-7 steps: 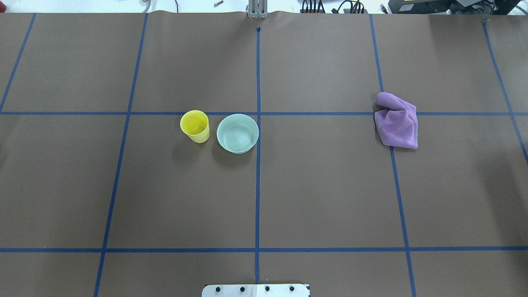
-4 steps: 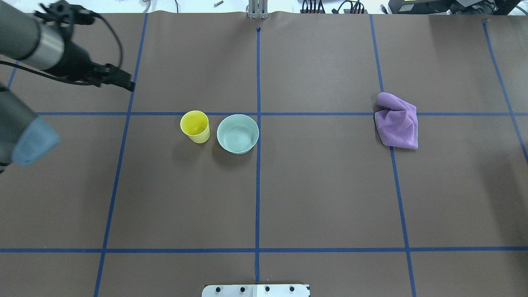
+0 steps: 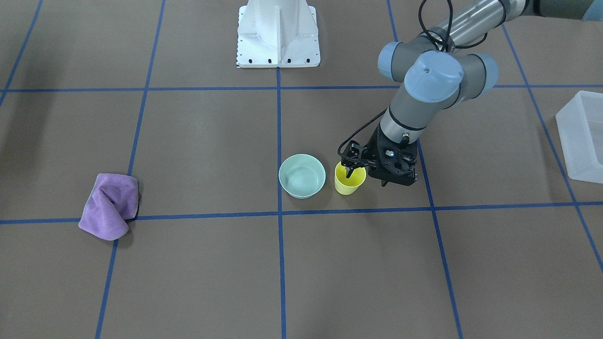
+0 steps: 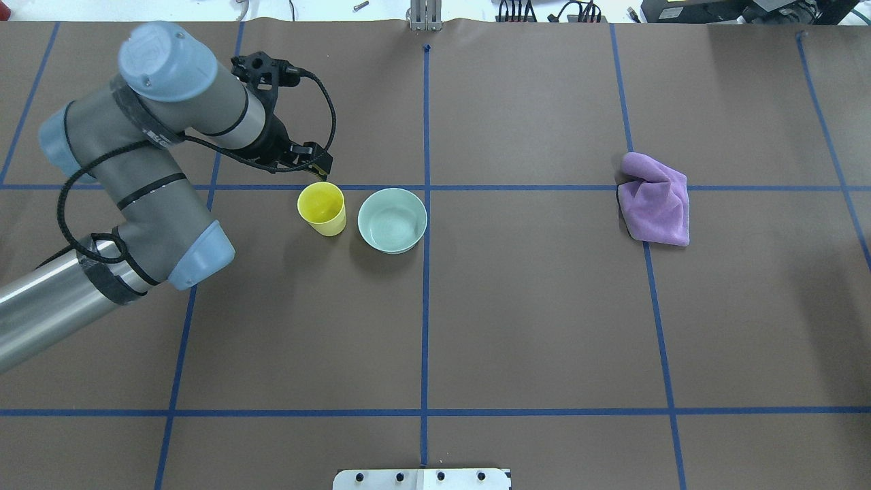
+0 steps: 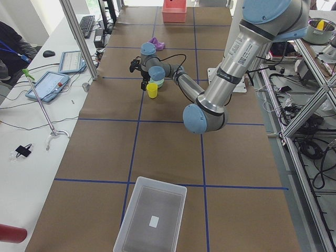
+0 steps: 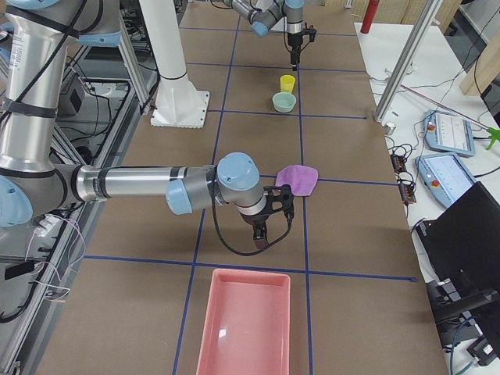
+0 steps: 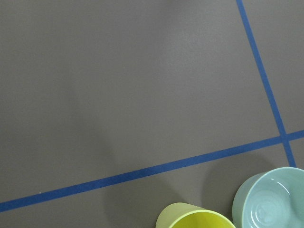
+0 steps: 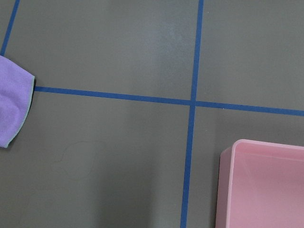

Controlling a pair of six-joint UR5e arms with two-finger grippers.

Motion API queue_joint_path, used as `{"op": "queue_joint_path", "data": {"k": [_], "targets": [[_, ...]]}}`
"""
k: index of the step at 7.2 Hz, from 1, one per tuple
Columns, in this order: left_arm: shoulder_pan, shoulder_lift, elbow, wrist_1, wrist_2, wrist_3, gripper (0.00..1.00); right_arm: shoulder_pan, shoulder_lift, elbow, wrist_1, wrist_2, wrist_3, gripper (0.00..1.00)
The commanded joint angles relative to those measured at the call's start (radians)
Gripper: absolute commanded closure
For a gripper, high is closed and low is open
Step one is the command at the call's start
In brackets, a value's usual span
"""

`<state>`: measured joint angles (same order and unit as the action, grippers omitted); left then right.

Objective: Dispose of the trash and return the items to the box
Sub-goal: 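Reach the left gripper to the yellow cup and grasp it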

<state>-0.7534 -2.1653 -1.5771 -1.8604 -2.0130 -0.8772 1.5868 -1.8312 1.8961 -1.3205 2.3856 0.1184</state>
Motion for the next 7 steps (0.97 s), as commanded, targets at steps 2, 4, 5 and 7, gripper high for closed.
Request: {"op": "queue_joint_path", "data": {"k": [2,4,5,7], "targets": [[0.034,0.025,0.006,-0.002,0.03,0.003,0.55,-0.001,0.003,-0.003,0.001,0.0,0.001,0.0],[0.035,0.03,0.006,-0.002,0.042,0.004,0.86,0.001,0.001,-0.003,0.001,0.0,0.001,0.0],[0.035,0.033,-0.001,-0.002,0.043,0.004,1.0,0.001,0.001,-0.003,0.001,0.0,0.0,0.0],[0.02,0.033,-0.087,0.013,0.031,0.007,1.0,0.001,-0.002,-0.002,0.001,0.003,0.001,0.0]]}}
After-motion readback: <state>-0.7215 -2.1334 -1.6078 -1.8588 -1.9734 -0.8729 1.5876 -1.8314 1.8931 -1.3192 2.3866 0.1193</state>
